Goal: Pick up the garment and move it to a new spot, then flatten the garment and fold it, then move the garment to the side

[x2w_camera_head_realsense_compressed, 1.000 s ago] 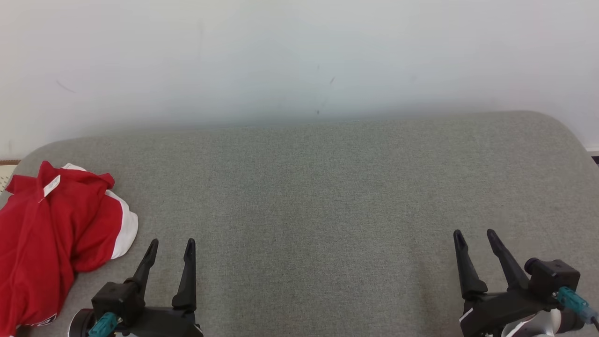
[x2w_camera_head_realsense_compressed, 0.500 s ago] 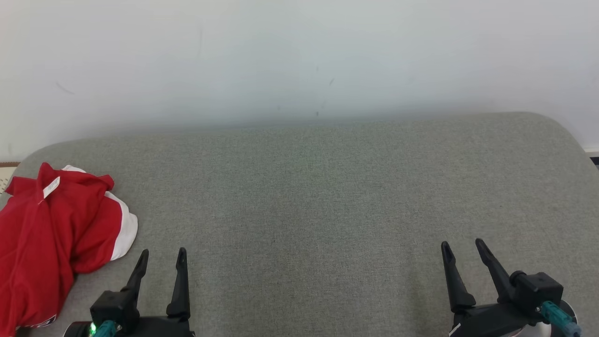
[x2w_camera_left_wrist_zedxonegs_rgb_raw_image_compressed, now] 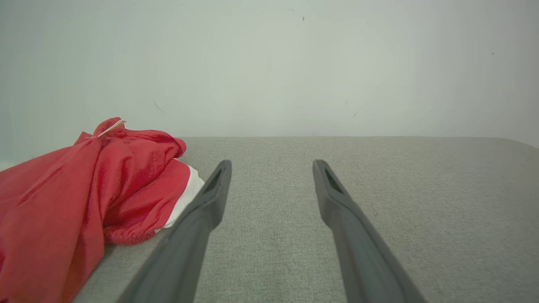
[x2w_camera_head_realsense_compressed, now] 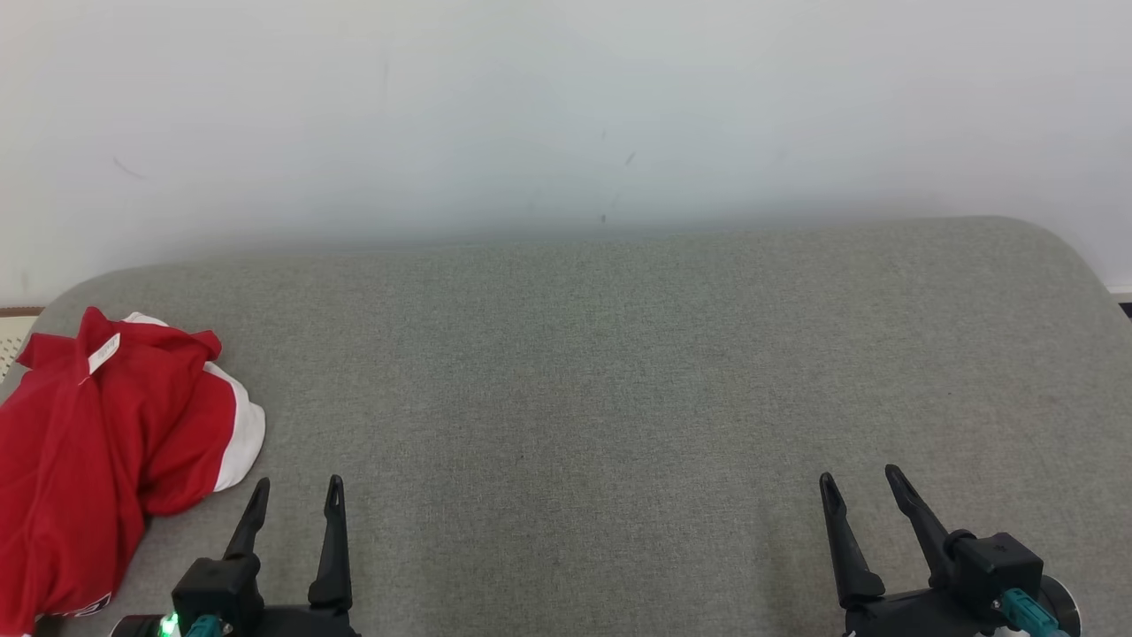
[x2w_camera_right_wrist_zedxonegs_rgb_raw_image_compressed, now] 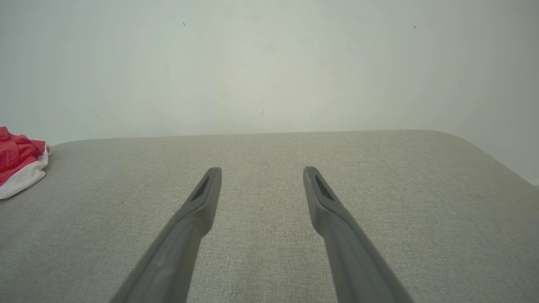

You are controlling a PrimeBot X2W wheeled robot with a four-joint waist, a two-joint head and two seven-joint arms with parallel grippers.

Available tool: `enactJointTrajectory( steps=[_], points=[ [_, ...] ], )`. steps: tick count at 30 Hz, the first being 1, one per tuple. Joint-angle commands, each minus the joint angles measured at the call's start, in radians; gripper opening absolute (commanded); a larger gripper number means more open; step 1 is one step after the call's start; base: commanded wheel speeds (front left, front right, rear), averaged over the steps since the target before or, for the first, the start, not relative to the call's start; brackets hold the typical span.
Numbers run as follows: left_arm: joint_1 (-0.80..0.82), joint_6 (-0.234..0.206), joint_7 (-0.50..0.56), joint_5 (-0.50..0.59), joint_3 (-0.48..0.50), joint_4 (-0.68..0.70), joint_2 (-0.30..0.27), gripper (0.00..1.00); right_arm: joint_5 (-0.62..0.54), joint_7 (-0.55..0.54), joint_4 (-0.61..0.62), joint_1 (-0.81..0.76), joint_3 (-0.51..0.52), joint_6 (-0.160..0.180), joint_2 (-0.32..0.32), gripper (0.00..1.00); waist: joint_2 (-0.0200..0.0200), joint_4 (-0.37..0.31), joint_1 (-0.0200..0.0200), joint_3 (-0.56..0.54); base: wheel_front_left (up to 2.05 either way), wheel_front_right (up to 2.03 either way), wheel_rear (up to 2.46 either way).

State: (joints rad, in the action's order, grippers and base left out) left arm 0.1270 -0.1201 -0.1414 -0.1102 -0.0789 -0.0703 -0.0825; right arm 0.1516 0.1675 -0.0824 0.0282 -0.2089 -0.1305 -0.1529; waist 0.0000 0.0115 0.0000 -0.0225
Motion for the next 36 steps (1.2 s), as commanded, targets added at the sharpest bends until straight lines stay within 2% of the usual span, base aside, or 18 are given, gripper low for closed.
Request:
enactJointTrajectory(
  steps=[1, 13, 31, 36],
  points=[
    [-0.016, -0.004, 0.004, 0.030, 0.006, 0.008, -0.004, 1.00, -0.021, 0.009, 0.004, -0.013, -0.005, -0.001, 0.002, 1.00, 0.0000, -0.001, 0.0000, 0.000, 0.00, 0.00, 0.00],
    [-0.008, 0.001, 0.009, -0.007, -0.002, -0.002, -0.002, 1.00, 0.005, 0.008, -0.006, -0.019, 0.037, 0.000, 0.020, 1.00, 0.0000, -0.007, 0.0000, 0.001, 0.00, 0.00, 0.00],
    [-0.006, -0.017, 0.022, -0.007, -0.022, -0.008, -0.017, 1.00, -0.011, -0.004, -0.003, -0.020, 0.047, -0.001, 0.023, 1.00, 0.0000, 0.003, 0.0000, 0.002, 0.00, 0.00, 0.00],
    [0.022, -0.026, 0.022, -0.018, -0.020, -0.011, -0.026, 1.00, -0.019, -0.021, 0.017, -0.020, 0.016, -0.001, 0.012, 1.00, 0.0000, 0.105, 0.0000, 0.010, 0.00, 0.00, 0.00]
  ],
)
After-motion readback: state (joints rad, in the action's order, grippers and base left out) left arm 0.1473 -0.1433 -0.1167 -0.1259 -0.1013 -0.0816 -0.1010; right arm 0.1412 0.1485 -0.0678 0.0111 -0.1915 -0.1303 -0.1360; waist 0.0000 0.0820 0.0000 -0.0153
